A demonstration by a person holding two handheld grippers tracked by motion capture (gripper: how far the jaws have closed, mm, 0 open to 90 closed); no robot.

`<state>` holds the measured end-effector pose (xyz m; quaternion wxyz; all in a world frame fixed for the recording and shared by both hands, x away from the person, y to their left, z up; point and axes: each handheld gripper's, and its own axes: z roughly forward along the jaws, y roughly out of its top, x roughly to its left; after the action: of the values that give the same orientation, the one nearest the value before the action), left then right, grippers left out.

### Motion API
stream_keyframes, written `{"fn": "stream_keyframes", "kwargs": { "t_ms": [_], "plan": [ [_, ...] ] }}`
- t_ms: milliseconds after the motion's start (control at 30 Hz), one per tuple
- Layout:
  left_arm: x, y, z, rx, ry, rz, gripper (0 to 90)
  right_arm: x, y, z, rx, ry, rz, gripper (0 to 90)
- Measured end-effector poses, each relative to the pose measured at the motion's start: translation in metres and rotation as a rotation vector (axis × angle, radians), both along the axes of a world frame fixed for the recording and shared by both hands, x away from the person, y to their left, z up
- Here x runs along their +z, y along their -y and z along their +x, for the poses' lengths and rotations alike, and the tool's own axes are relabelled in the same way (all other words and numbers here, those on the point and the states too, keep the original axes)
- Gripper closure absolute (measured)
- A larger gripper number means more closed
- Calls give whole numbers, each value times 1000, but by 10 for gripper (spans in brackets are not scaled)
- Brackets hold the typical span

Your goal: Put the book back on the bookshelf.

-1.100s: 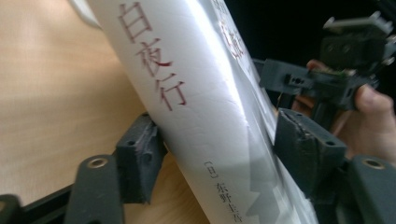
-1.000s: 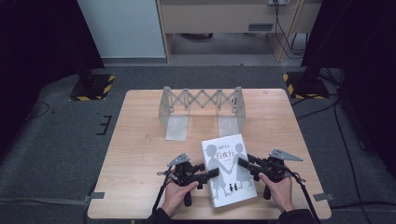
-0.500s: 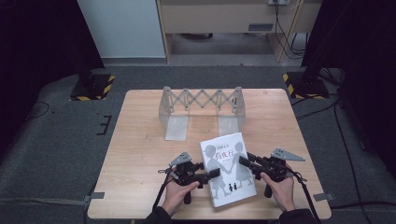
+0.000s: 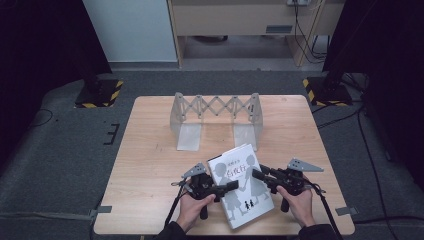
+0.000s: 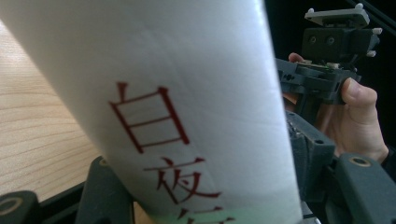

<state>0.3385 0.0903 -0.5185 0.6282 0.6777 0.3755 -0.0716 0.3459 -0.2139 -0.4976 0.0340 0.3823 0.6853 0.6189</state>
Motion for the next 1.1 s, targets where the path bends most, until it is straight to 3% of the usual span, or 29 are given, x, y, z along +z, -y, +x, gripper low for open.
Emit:
{"fn": "stream_keyframes", "kwargs": {
  "t_ms": [67, 200, 233, 300, 500, 567, 700, 733, 767, 800, 833, 867, 900, 933, 1100],
  "plan": [
    [1, 0, -1, 0, 2, -1, 413, 0, 0, 0, -2, -4, 0, 616],
    [3, -1, -2, 2, -33, -22, 445, -1, 3, 2, 2, -20, 12, 589],
    [4, -2, -2, -2, -47, -30, 451, -2, 6, 2, -15, -27, 9, 512],
    [7, -4, -1, -6, -64, -34, 464, -4, 11, 2, -44, -34, 19, 481],
    [18, -13, 0, 10, -60, -39, 504, -5, 24, 4, -119, -15, 18, 422],
    [25, -19, 0, 33, -30, -24, 510, -10, 31, 6, -178, -23, -1, 369],
    [31, -28, 2, 62, -20, -15, 516, -14, 39, 8, -251, -25, -66, 369],
    [31, -28, 2, 62, -20, -15, 516, -15, 40, 8, -274, -24, -101, 362],
    [32, -30, 2, 66, -20, -9, 516, -15, 40, 8, -274, -24, -101, 362],
    [34, -30, 2, 72, -20, -8, 517, -16, 42, 8, -293, -20, -146, 358],
    [37, -33, 2, 74, -10, 6, 519, -19, 44, 9, -330, -26, -237, 356],
    [37, -33, 2, 74, -10, 6, 520, -19, 44, 9, -330, -26, -237, 356],
    [41, -35, 1, 80, 4, 19, 520, -21, 46, 9, -350, -26, -322, 347],
    [41, -35, 1, 80, 4, 19, 522, -21, 46, 9, -350, -26, -322, 347],
    [56, -42, -2, 95, 41, 42, 525, -26, 45, 12, -354, -48, -476, 309]
  ]
}}
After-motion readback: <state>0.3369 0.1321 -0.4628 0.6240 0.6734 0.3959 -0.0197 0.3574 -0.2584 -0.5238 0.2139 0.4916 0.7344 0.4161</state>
